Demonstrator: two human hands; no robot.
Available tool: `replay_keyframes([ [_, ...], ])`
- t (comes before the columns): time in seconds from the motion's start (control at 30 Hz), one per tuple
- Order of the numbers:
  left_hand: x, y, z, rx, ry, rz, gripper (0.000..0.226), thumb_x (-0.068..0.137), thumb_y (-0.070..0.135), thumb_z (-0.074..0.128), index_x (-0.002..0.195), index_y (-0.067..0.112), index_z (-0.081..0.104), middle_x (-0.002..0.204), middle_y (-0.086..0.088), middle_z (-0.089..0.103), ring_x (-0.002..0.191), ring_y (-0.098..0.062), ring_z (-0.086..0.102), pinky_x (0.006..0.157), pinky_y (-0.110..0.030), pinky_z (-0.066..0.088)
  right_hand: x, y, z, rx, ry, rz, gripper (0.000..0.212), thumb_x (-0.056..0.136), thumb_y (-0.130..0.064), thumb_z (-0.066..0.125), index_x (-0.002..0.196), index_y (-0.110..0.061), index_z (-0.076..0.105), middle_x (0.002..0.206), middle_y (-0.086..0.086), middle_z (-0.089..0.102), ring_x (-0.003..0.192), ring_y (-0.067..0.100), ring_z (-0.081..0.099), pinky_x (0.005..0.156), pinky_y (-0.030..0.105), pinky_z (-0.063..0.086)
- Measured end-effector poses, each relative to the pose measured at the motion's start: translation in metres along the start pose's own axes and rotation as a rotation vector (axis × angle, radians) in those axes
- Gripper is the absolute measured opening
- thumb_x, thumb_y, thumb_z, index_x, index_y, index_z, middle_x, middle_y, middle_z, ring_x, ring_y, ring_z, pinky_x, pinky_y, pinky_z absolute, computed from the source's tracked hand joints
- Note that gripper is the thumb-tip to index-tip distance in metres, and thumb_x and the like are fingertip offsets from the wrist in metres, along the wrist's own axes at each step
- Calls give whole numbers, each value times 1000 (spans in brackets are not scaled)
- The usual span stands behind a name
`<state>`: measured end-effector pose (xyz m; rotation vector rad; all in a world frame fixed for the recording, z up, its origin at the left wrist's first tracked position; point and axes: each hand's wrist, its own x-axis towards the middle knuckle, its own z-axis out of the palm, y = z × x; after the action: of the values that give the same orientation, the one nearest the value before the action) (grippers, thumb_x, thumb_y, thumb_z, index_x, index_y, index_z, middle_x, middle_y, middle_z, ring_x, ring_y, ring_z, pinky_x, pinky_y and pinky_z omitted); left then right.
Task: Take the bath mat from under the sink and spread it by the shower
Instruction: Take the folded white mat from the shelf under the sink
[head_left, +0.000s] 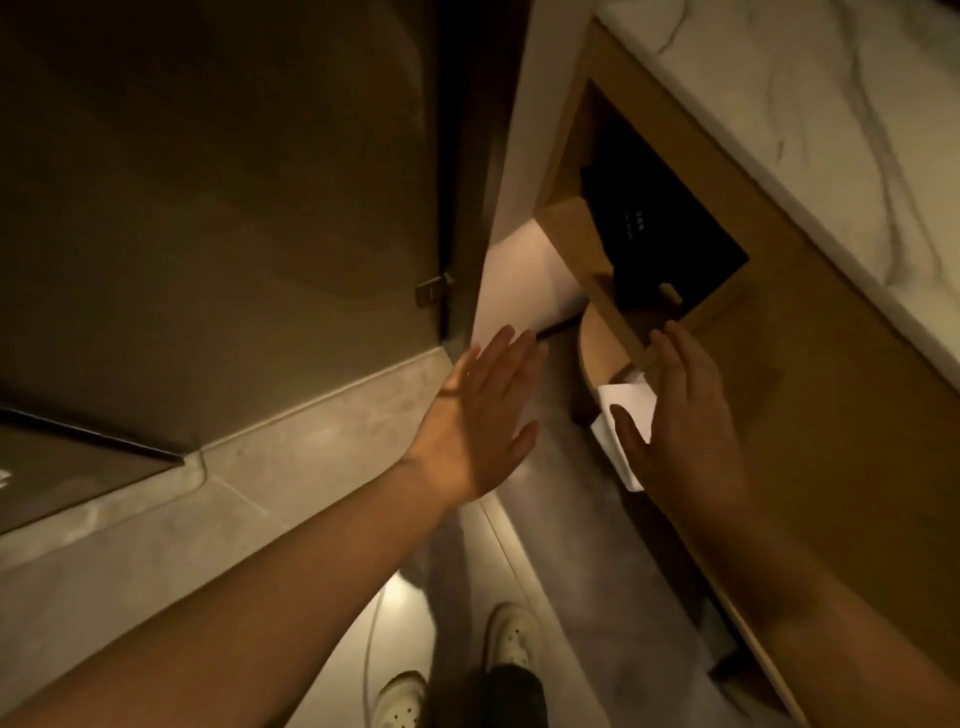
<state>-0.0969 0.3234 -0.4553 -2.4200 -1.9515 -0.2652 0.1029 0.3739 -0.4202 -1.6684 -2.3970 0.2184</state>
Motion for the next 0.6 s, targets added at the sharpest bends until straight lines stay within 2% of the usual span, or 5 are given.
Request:
replay_keyframes([
  [0.2,16,11,136,27,-83,22,72,94,48,24,143,6,-8,156,-14,13,143,-27,8,114,-41,15,-7,55,113,38,-114,64,73,87,-28,66,147,-12,27,155,10,26,140,30,27,111,39,21],
  [0.3,25,20,201,-28,-132,14,71,94,48,22,141,10,-15,157,-12,4,142,-25,-6,114,-40,4,-14,91,166,2,-182,116,79,87,-35,64,149,-19,17,158,4,18,143,26,19,112,43,21],
  [0.37,32,28,241,-57,-161,23,73,93,48,26,145,10,-11,158,-11,3,143,-25,-8,116,-42,4,-19,117,196,-45,-181,88,79,86,-35,64,149,-17,18,157,6,19,142,27,20,114,44,22],
  [0.47,40,42,293,-105,-123,59,74,91,46,41,147,9,9,156,-12,18,143,-27,12,114,-44,17,-23,150,236,-94,-170,122,79,84,-35,66,146,-16,21,155,7,24,141,25,22,111,37,16],
  [0.6,52,62,358,-169,-117,94,71,94,45,35,147,11,3,157,-10,10,144,-25,2,116,-41,7,-31,188,282,-144,-175,145,78,84,-34,68,146,-13,25,154,10,27,140,27,25,110,38,22],
])
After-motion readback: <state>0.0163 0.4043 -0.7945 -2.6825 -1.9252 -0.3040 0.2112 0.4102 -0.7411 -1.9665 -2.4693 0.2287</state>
